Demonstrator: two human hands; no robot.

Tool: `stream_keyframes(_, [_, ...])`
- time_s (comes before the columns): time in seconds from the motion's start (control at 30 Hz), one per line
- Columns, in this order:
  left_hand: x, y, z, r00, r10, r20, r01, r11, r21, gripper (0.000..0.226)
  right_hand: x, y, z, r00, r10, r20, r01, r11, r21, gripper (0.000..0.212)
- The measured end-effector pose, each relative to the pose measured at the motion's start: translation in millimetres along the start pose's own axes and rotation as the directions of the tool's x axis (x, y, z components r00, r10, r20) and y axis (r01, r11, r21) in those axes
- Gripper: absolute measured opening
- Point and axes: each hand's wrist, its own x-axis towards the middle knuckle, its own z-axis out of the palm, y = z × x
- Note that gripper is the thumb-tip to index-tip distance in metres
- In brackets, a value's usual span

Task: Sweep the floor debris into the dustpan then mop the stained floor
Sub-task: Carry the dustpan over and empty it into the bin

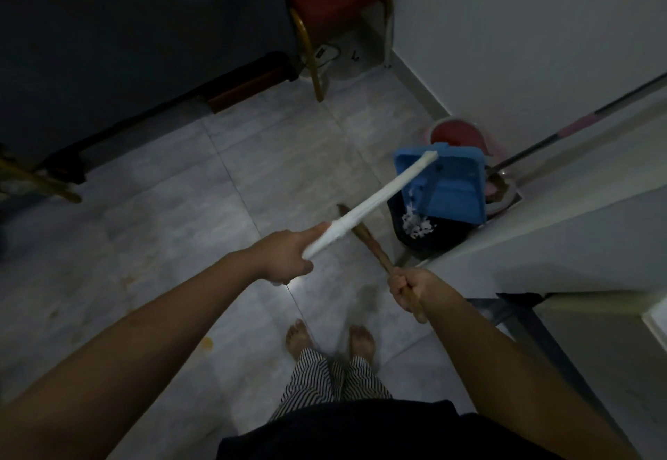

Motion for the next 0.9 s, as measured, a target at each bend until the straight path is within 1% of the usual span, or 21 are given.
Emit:
stream_keyframes(0.03, [0,3,-2,1.0,-0.009,0.005,0.009,0.999,-0.045,0.084,0,-1,-1,1.0,0.0,-0.001,0.0,1.0,-0.006,0.036])
stream_keyframes(0.07, [1,5,-3,1.0,-0.022,0.0,0.022,0.998,-0.054,0.084,0,-1,-3,1.0,0.002,-0.001,-0.002,1.0,-0.015,0.035])
stream_keyframes(0.13, [1,11,-2,0.998,-0.038,-0.044,0.039,0.999,0.022,0.083,-1,-2,-6,1.0,0.012,0.008,-0.011,1.0,-0.029,0.034])
stream_keyframes(0.17, [1,14,-1,0.998,-0.042,-0.051,0.044,0.999,0.029,0.084,-1,-2,-7,1.0,0.016,0.012,-0.016,0.999,-0.033,0.034])
stream_keyframes(0.2, [1,16,0,0.998,-0.048,-0.033,0.047,0.998,-0.034,0.084,-2,-2,-8,1.0,0.022,0.013,-0.021,0.999,-0.037,0.034])
stream_keyframes(0.27, [-1,22,-2,0.998,-0.058,0.019,0.06,0.974,-0.218,0.085,-3,-4,-9,1.0,0.029,0.011,-0.029,0.998,-0.056,0.034])
stream_keyframes(0.3, [-2,23,-4,0.998,-0.055,0.019,0.058,0.969,-0.24,0.084,-4,-5,-9,1.0,0.027,0.006,-0.026,0.997,-0.068,0.034])
stream_keyframes(0.43, [-7,23,-4,0.997,-0.068,-0.036,0.062,0.989,-0.136,0.084,-4,-7,-6,1.0,-0.004,-0.011,0.003,0.995,-0.097,0.033])
stream_keyframes(0.53, [-10,21,-7,0.997,-0.072,-0.04,0.064,0.983,-0.172,0.083,-3,-7,-3,1.0,-0.009,-0.017,0.007,0.992,-0.126,0.032])
stream_keyframes(0.6, [-12,18,-13,0.997,-0.07,-0.036,0.058,0.962,-0.266,0.084,-5,-7,1,1.0,-0.004,-0.007,0.003,0.991,-0.132,0.032])
stream_keyframes(0.67, [-14,12,-19,0.997,-0.073,-0.023,0.054,0.89,-0.453,0.083,-7,-7,5,1.0,0.002,0.003,-0.001,0.992,-0.128,0.033])
stream_keyframes(0.73, [-18,4,-27,0.997,-0.079,-0.025,0.051,0.818,-0.573,0.081,-9,-8,11,1.0,0.002,0.012,0.0,0.99,-0.138,0.035])
stream_keyframes(0.9, [-31,-19,-54,0.988,-0.124,-0.089,0.042,0.782,-0.622,0.081,-19,-10,38,0.999,-0.037,0.011,0.039,0.988,-0.148,0.034])
